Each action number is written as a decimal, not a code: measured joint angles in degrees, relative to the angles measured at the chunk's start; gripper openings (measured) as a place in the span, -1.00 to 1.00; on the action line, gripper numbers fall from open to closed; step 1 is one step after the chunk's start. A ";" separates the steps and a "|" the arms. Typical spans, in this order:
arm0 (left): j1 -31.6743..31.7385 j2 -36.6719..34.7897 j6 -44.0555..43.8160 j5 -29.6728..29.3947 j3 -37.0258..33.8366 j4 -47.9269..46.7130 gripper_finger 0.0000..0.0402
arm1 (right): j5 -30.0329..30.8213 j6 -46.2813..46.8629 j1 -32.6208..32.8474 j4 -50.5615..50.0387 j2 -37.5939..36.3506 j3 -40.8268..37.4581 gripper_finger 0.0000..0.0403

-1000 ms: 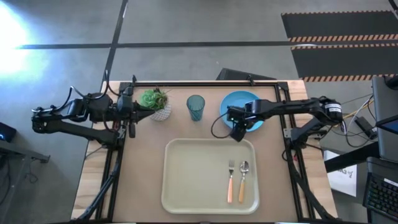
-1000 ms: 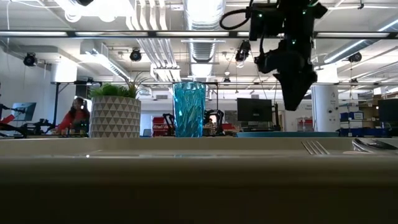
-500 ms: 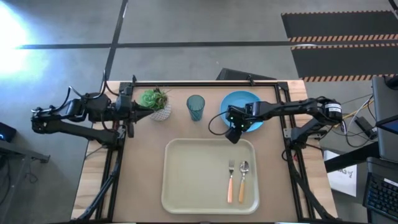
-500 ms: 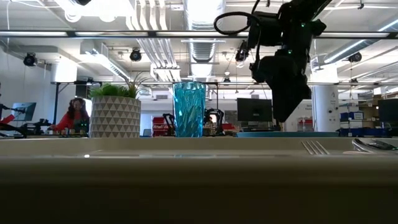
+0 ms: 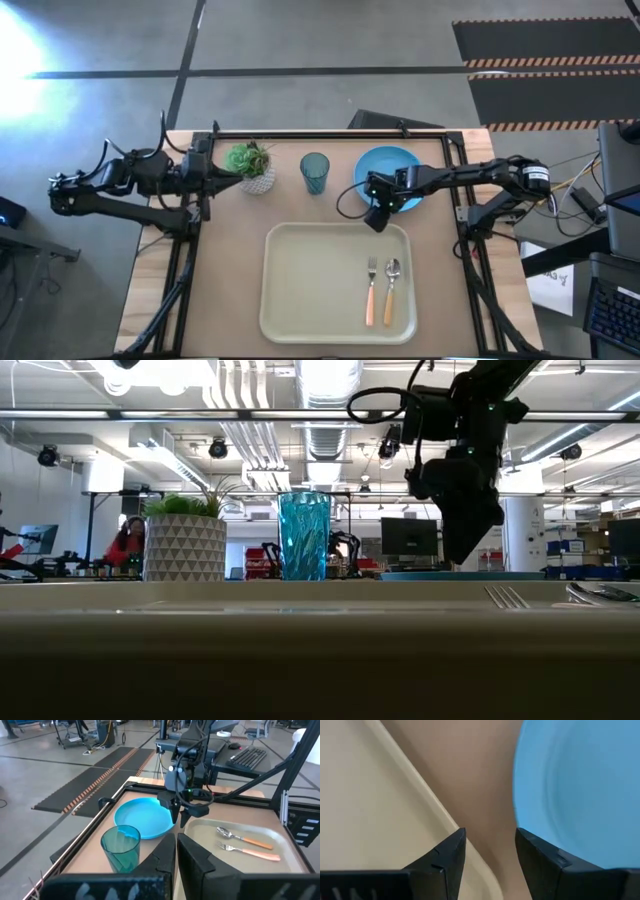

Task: Pick and place plate/cup/fork/spoon on tray
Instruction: Put the blue plate on the gray tray to the left of the light pink fork

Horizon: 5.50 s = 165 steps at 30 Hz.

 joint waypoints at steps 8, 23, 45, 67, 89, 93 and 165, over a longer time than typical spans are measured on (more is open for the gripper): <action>0.00 0.11 -0.46 0.02 0.00 -0.48 -1.00 | 0.68 -0.09 0.00 2.70 0.00 -0.53 -0.21; 0.00 -0.28 -2.95 0.21 0.00 -0.54 -1.00 | 0.37 -0.53 -1.78 4.18 0.00 -4.37 -0.21; 0.00 -0.26 -2.95 0.63 0.00 -0.55 -1.00 | -2.02 -3.43 -3.10 3.86 0.04 -2.29 -0.21; 0.00 -0.17 -2.93 0.57 0.00 -1.00 -1.00 | 1.70 -3.93 -1.71 -1.05 5.00 0.02 -0.21; -0.01 -0.17 -2.91 1.70 0.00 -0.96 -1.00 | 4.28 -4.90 -1.60 -0.15 8.26 2.78 -0.39; 0.00 -0.23 -2.91 1.74 0.00 -0.96 -1.00 | 4.26 -4.85 -1.60 -0.28 8.33 3.04 -0.41; -0.02 -5.57 0.22 3.02 0.04 -4.64 -1.00 | 16.97 16.70 31.89 -15.16 28.43 54.95 -0.96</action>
